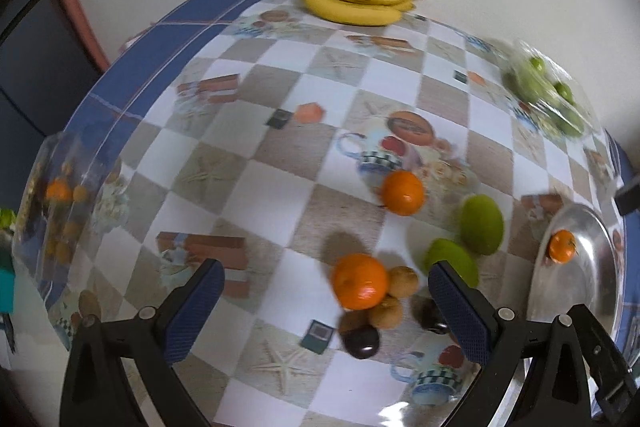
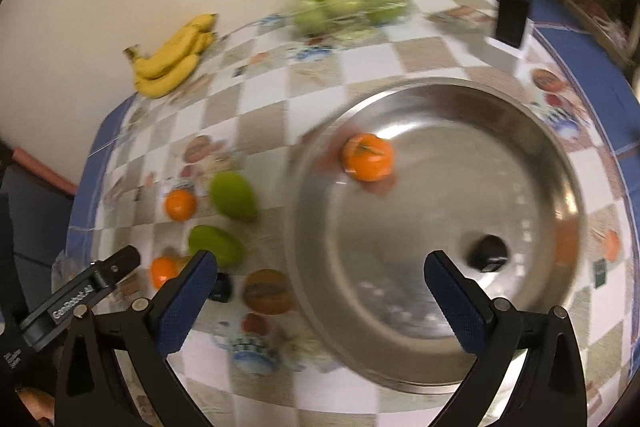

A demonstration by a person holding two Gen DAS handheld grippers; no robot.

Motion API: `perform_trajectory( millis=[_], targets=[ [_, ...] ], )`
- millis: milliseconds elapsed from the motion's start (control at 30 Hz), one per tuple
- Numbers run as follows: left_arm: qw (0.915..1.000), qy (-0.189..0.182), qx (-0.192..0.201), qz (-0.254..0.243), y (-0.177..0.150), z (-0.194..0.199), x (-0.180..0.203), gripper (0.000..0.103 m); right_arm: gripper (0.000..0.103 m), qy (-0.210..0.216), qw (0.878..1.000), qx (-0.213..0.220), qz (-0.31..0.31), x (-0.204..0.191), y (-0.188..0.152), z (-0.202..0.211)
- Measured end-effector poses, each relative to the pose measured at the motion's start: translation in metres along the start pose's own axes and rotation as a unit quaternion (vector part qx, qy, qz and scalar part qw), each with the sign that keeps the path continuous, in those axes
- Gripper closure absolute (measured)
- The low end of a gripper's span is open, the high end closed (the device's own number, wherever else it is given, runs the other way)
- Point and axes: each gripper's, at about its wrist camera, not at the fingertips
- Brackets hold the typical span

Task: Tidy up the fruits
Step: 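Move both open tools back toward the fruit cluster, then grasp a dark plum with the right tool while the left tool grasps another dark plum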

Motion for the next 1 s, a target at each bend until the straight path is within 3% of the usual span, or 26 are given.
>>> perform_trajectory(
  millis=[233,533,1000],
  targets=[
    [0.9996,0.0,0.005,0.027,-0.004,0.0,-0.021,0.0,0.0,0.034,0.999,-0.019,0.035,-0.034,-0.012,-0.009],
    [0.9982,0.002,0.011,0.059,-0.013,-0.004,-0.04,0.0,0.0,0.038,0.996,-0.046,0.064,-0.053,-0.026,-0.023],
    [0.9942,-0.041,-0.031,0.094,-0.025,-0.019,-0.045,0.0,0.0,0.047,0.99,-0.081,0.102,-0.069,-0.039,-0.044]
  ],
)
Point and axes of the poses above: each gripper's, at about its wrist camera, not at the fingertips, and z roughly against the way its jaws point, x to its right, y to its top, and after that the axes turned 7 degrees about -z, right-handed
